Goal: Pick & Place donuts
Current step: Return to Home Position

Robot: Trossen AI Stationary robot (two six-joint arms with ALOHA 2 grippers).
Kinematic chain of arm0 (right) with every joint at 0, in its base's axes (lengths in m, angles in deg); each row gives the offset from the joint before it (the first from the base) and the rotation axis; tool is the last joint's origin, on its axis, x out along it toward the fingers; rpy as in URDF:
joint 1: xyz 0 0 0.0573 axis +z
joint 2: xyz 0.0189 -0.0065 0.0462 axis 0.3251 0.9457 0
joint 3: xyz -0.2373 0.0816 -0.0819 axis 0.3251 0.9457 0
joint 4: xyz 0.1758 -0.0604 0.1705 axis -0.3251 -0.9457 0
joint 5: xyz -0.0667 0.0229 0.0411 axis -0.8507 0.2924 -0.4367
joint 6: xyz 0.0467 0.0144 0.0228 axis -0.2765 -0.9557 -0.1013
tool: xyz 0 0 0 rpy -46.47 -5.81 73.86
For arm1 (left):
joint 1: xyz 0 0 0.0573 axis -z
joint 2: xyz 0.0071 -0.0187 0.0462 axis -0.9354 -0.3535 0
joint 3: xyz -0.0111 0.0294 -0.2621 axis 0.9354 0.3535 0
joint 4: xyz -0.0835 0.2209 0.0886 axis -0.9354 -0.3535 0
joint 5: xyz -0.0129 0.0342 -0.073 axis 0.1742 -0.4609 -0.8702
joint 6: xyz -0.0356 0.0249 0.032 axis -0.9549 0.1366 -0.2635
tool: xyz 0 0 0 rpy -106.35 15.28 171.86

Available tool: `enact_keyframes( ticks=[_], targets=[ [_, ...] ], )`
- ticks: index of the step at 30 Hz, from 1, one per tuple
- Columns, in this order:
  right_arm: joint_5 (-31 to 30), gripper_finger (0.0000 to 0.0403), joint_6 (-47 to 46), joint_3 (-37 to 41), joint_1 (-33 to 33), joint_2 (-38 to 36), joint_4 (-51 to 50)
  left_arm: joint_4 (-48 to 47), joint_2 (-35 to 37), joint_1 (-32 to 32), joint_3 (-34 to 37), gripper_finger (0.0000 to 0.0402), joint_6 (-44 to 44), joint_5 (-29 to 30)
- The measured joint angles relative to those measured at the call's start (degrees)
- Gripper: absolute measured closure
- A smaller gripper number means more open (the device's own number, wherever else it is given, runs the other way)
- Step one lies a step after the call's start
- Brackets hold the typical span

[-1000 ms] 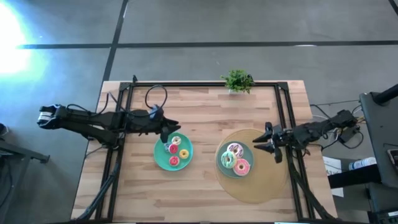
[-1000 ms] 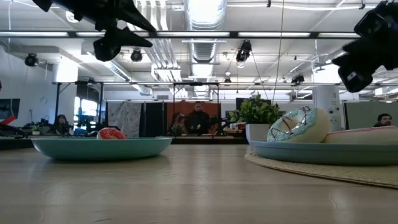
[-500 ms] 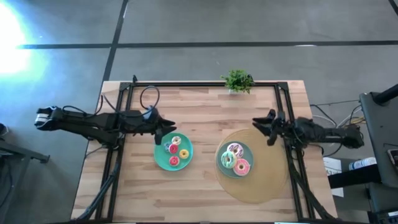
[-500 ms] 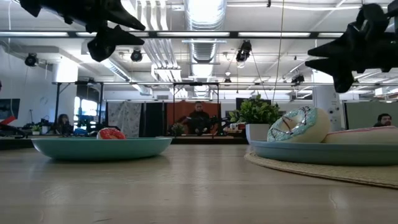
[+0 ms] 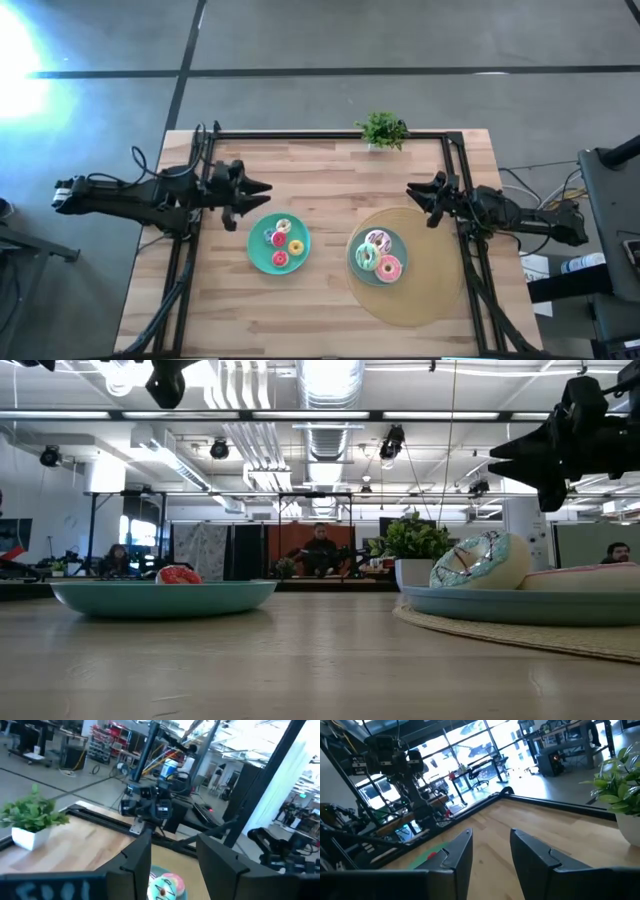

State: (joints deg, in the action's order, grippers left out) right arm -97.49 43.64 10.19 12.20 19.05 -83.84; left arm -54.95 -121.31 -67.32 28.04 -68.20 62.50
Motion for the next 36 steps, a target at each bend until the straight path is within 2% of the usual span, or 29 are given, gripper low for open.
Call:
enact_keyframes(
  ticks=[6,9,13,15,20,24,30,33,36],
  targets=[
    [-0.02,0.0272,0.0,0.0,0.0,-0.09,-0.03,-3.4,0.2,-0.16,0.02,0.0271,1.32,6.99],
    [-0.04,0.0269,0.0,0.0,0.0,-0.09,-0.01,-7.09,0.9,-0.11,0.2,0.0271,4.22,6.73],
    [-0.05,0.0269,0.0,0.0,0.0,-0.09,0.0,-8.51,4.52,-0.04,0.82,0.0271,18.93,2.41],
    [-0.08,0.0271,0.0,0.0,0.0,-0.09,0.0,-7.71,8.23,0.0,2.92,0.0271,22.22,1.02],
    [-0.09,0.0278,0.0,0.0,0.0,-0.09,-0.01,-1.35,20.6,-0.04,13.17,0.0271,17.31,1.05],
    [-0.1,0.028,0.0,0.0,-0.02,-0.09,0.02,3.75,28.6,-0.04,21.87,0.0271,16.89,1.05],
    [-0.11,0.0273,0.0,0.0,-0.04,-0.04,0.01,5.96,34.75,-0.07,31.03,0.0271,17.03,0.97],
    [-0.09,0.027,0.0,0.0,-0.04,-0.07,0.03,6.89,36.86,-0.07,33.18,0.0271,17.63,0.99],
    [-0.11,0.0268,0.0,-0.02,0.0,0.0,0.01,3.04,38.1,-0.21,33.9,0.0271,17.9,0.95]
  ],
)
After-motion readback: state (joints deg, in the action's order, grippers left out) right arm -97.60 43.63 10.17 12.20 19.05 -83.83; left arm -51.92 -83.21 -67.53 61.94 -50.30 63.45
